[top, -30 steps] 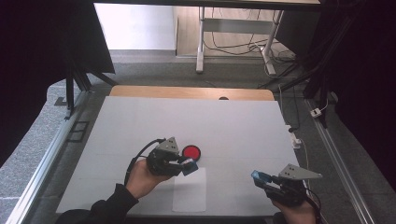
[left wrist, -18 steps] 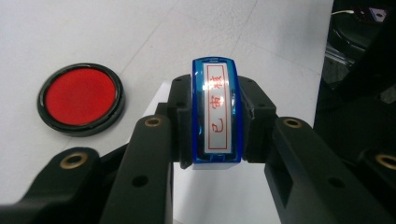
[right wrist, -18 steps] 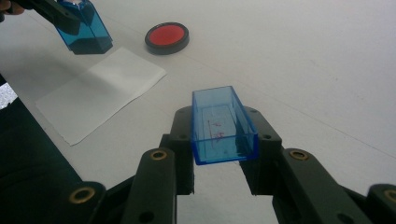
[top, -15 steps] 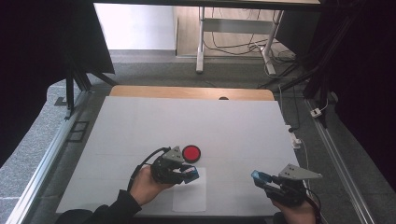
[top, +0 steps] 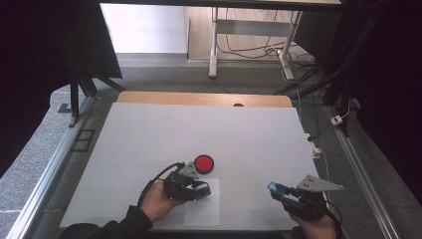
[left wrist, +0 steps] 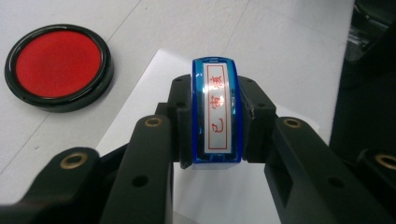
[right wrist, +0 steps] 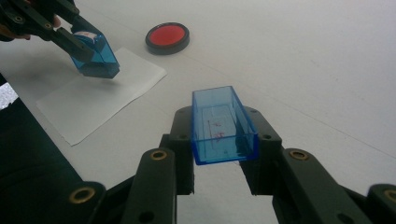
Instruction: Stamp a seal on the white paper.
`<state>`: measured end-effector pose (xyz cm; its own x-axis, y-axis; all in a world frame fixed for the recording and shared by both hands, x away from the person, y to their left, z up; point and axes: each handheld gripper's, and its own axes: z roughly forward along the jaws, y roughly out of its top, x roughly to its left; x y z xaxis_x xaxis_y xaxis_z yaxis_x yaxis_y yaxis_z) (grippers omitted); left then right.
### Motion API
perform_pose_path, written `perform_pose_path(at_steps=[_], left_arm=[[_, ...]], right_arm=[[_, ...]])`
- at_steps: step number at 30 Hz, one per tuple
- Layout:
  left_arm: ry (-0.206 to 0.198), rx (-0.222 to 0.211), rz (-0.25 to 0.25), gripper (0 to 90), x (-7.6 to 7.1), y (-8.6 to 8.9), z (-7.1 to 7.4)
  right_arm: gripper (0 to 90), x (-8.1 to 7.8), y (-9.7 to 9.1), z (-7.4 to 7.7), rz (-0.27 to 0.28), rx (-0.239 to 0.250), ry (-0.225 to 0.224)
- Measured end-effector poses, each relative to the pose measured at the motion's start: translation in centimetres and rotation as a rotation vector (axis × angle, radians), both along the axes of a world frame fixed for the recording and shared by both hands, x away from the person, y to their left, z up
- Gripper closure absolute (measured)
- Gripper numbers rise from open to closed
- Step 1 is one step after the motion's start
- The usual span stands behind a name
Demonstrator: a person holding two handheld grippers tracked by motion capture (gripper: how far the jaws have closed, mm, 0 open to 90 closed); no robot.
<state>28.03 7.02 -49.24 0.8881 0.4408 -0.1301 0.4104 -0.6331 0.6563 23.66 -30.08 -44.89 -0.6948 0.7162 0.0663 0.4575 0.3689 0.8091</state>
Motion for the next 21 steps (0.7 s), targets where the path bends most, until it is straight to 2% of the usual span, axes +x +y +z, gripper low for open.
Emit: perform_pose_path(at_steps=[12, 17, 21], left_arm=[[-0.001, 0.028, -0.003, 69.6, 0.2, -0.3, -1.1], [-0.022, 0.035, -0.013, 69.7, 0.1, -0.4, -1.2], [-0.041, 0.058, -0.019, 69.9, -0.2, -0.6, -1.2]], right_arm=[[68.8, 0.0, 0.0, 0.0, 0.002, -0.002, 0.002], [68.8, 0.0, 0.0, 0.0, 0.003, -0.002, 0.002], [68.8, 0.0, 0.0, 0.0, 0.004, -0.003, 0.002]])
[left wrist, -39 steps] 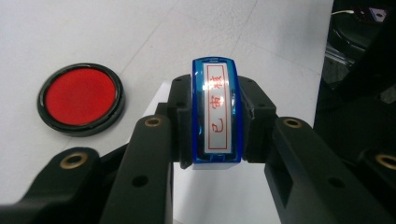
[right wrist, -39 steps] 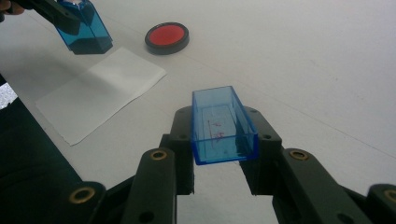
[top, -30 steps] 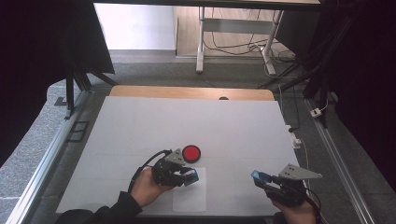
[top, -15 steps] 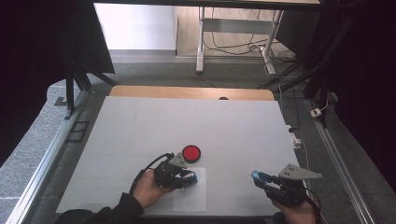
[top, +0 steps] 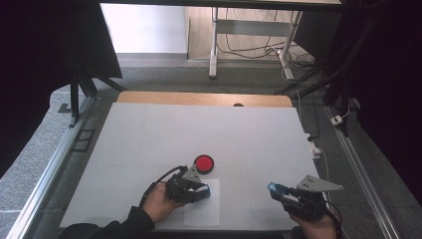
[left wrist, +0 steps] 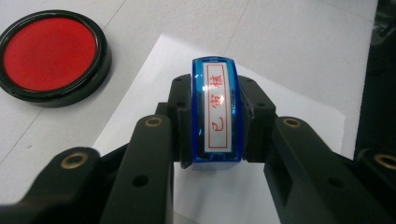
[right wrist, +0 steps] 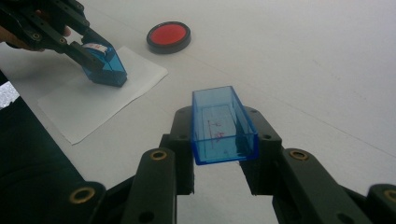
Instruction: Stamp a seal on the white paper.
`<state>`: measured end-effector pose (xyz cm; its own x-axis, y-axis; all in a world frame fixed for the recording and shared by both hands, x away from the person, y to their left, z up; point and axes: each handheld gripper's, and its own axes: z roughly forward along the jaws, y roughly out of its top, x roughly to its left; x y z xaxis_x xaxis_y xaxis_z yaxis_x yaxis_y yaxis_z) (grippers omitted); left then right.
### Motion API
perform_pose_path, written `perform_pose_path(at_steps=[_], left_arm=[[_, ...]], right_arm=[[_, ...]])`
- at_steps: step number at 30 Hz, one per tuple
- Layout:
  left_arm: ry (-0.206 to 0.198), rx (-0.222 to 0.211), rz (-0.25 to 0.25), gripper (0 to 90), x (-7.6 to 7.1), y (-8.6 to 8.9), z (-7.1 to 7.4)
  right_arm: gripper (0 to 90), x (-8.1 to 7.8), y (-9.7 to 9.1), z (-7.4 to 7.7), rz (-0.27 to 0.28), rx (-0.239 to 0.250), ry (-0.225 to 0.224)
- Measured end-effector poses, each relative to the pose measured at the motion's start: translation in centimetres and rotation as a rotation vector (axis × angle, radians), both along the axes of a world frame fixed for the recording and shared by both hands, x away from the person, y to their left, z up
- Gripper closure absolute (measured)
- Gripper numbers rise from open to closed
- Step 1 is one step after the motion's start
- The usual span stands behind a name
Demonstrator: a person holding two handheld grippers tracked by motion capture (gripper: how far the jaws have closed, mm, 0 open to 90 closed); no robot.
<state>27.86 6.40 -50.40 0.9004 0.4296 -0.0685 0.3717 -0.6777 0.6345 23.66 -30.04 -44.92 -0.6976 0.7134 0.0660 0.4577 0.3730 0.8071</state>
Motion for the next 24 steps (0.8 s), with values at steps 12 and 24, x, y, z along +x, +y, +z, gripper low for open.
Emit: perform_pose_path(at_steps=[12, 24], left_arm=[[-0.018, 0.002, 0.026, 70.1, -0.51, -0.19, -0.16], [-0.030, 0.010, 0.035, 70.2, -0.79, -0.34, -0.19]], right_arm=[[68.8, 0.00, 0.05, 0.00, 0.003, -0.005, 0.003], [68.8, 0.01, 0.14, -0.02, 0.005, -0.004, 0.002]])
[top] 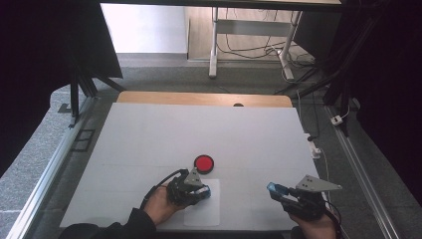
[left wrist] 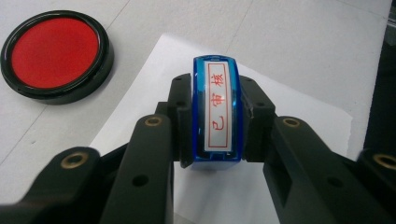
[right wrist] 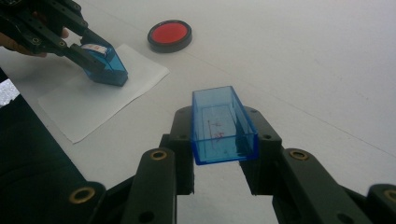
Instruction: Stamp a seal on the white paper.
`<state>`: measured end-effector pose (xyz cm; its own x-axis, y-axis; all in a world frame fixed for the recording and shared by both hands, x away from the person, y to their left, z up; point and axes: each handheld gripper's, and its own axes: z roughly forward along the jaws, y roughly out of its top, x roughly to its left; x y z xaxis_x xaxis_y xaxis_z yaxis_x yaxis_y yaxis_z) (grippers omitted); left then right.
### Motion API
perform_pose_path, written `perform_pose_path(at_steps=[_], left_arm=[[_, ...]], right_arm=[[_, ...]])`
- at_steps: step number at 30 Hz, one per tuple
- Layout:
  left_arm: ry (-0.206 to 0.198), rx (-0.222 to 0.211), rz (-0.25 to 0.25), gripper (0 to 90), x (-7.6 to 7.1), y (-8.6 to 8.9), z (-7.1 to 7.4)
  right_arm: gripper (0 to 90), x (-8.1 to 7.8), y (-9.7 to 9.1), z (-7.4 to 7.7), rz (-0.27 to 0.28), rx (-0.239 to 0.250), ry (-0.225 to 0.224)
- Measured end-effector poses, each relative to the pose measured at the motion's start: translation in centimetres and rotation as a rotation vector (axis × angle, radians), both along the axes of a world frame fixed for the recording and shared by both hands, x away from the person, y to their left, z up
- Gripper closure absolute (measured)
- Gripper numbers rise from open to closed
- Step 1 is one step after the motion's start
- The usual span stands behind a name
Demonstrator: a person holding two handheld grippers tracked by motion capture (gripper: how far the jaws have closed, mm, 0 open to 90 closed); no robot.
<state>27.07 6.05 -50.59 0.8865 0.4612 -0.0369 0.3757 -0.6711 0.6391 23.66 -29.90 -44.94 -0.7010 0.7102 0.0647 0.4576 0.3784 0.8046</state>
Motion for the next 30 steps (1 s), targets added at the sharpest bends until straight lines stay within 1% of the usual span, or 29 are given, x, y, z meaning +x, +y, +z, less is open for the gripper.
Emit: perform_pose_path(at_steps=[4, 8, 15, 17, 22, 26, 30], left_arm=[[0.019, -0.009, 0.000, 70.3, 0.26, 0.15, -0.02], [0.042, -0.030, 0.010, 70.3, 0.49, 0.30, -0.10], [0.069, -0.052, 0.014, 70.3, 0.84, 0.52, -0.20], [0.068, -0.049, 0.014, 70.3, 0.82, 0.51, -0.19], [0.048, -0.031, 0.013, 70.3, 0.56, 0.29, -0.11], [0.032, -0.007, 0.011, 70.3, 0.33, 0.09, 0.00], [0.025, 0.000, 0.013, 70.2, 0.22, -0.01, 0.04]], right_arm=[[68.8, -0.01, 0.01, 0.00, 0.000, 0.000, 0.000], [68.8, 0.00, 0.01, -0.01, 0.001, -0.002, 0.000], [68.8, -0.01, 0.02, -0.01, 0.001, -0.004, 0.001], [68.8, 0.00, 0.03, -0.01, 0.001, -0.004, 0.001], [68.8, 0.00, 0.04, -0.02, 0.001, -0.004, 0.003], [68.8, 0.00, 0.05, -0.01, 0.001, -0.007, 0.002], [68.8, 0.01, 0.05, -0.02, 0.002, -0.005, 0.003]])
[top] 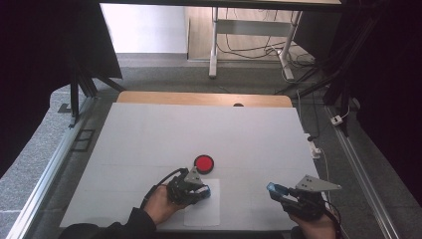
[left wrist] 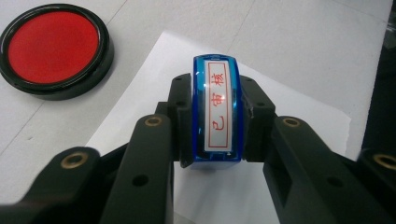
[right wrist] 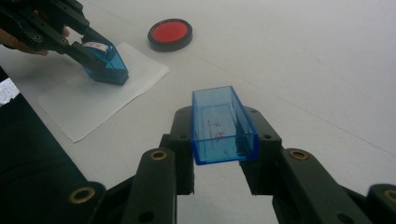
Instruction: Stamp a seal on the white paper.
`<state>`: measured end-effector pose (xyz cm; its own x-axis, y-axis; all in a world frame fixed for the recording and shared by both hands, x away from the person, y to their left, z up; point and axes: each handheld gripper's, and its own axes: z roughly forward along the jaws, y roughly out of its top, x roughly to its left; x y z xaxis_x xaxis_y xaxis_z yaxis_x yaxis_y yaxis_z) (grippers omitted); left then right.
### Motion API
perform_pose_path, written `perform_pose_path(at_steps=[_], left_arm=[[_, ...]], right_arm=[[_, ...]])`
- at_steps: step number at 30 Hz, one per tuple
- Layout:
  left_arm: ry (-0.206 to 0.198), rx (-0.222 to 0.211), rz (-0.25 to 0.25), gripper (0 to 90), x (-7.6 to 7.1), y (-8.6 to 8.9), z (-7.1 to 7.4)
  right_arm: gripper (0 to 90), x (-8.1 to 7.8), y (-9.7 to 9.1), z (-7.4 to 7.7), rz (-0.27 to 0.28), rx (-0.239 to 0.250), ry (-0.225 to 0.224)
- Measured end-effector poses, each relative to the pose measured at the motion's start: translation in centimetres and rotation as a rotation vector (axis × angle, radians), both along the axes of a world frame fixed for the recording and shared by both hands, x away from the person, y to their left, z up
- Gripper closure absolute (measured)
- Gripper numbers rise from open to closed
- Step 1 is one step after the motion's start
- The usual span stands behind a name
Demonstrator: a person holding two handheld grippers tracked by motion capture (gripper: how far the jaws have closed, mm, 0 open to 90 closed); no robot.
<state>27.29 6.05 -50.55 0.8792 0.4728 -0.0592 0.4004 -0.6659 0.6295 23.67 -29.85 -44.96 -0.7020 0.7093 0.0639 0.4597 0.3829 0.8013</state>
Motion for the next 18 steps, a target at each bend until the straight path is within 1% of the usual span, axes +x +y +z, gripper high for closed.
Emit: perform_pose_path(at_steps=[2, 4, 5, 7, 9, 11, 15, 18], left_arm=[[0.003, 0.000, 0.002, 70.2, 0.03, -0.01, 0.01], [0.020, -0.010, 0.007, 70.1, 0.21, 0.08, 0.01], [0.021, -0.011, 0.005, 70.1, 0.24, 0.10, 0.01], [0.032, -0.005, 0.002, 69.9, 0.42, 0.07, 0.12], [0.033, -0.005, -0.007, 69.9, 0.50, 0.14, 0.14], [0.039, -0.016, -0.001, 69.8, 0.52, 0.20, 0.10], [0.044, -0.010, -0.006, 69.7, 0.64, 0.14, 0.19], [0.053, -0.023, -0.007, 69.6, 0.79, 0.32, 0.14]], right_arm=[[68.8, 0.01, 0.00, -0.01, 0.000, 0.000, 0.000], [68.8, 0.01, -0.02, 0.00, 0.001, -0.003, 0.001], [68.8, 0.01, -0.03, 0.00, 0.001, -0.002, 0.002], [68.8, 0.02, -0.04, 0.00, 0.001, 0.000, 0.001], [68.8, 0.02, -0.07, 0.00, 0.000, 0.001, 0.000], [68.8, 0.03, -0.10, 0.01, 0.000, 0.000, 0.000], [68.8, 0.04, -0.10, 0.00, 0.000, 0.000, 0.001], [68.8, 0.03, -0.12, 0.01, 0.000, 0.001, 0.001]])
